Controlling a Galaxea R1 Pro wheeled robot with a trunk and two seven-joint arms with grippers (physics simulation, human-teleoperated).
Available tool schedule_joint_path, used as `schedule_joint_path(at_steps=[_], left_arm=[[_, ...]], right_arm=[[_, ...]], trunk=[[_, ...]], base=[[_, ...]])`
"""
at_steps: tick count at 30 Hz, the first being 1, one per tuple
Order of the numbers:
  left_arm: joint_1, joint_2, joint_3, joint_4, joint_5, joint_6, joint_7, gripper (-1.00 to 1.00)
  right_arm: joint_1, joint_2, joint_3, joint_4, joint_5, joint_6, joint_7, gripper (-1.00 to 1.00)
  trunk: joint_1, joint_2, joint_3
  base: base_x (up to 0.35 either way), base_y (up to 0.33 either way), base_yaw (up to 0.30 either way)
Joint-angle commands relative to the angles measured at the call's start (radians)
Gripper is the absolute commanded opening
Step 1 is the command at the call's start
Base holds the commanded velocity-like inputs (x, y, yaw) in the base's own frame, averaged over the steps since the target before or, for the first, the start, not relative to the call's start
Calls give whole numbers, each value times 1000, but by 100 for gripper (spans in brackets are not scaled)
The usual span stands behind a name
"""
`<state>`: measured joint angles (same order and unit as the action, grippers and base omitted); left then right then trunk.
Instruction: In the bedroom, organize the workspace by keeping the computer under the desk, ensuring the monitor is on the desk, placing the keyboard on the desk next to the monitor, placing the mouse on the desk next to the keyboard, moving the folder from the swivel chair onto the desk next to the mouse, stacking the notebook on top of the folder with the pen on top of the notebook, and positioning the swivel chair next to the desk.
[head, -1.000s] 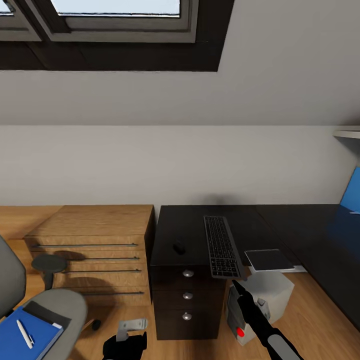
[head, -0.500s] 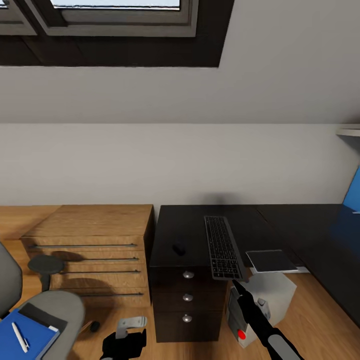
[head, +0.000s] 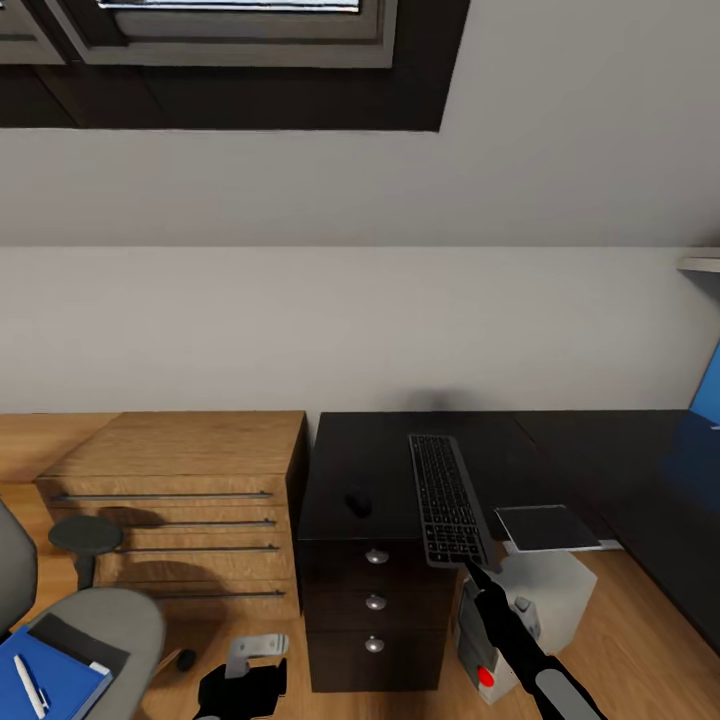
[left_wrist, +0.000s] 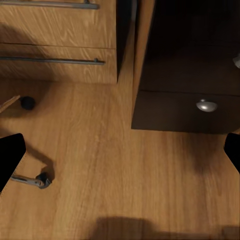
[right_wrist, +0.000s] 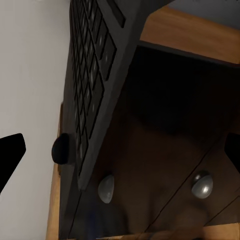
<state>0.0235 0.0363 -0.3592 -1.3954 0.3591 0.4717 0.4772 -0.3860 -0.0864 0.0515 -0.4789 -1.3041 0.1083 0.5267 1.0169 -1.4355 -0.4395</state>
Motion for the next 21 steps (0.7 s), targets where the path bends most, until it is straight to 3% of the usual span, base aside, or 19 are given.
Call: schedule_joint_path(at_steps=[1,21], left_arm=[[0,2,-3,-2,11,1,10,100],[0,5,-3,-1,9,1,9,100]], right_arm=[[-1,-1,5,0,-11,3,2,100],[-1,-3,5,0,-9,4,1,100]], trunk=[[0,-1,-1],[0,-1,-1]], base=[[165,0,0],[95,2,0]])
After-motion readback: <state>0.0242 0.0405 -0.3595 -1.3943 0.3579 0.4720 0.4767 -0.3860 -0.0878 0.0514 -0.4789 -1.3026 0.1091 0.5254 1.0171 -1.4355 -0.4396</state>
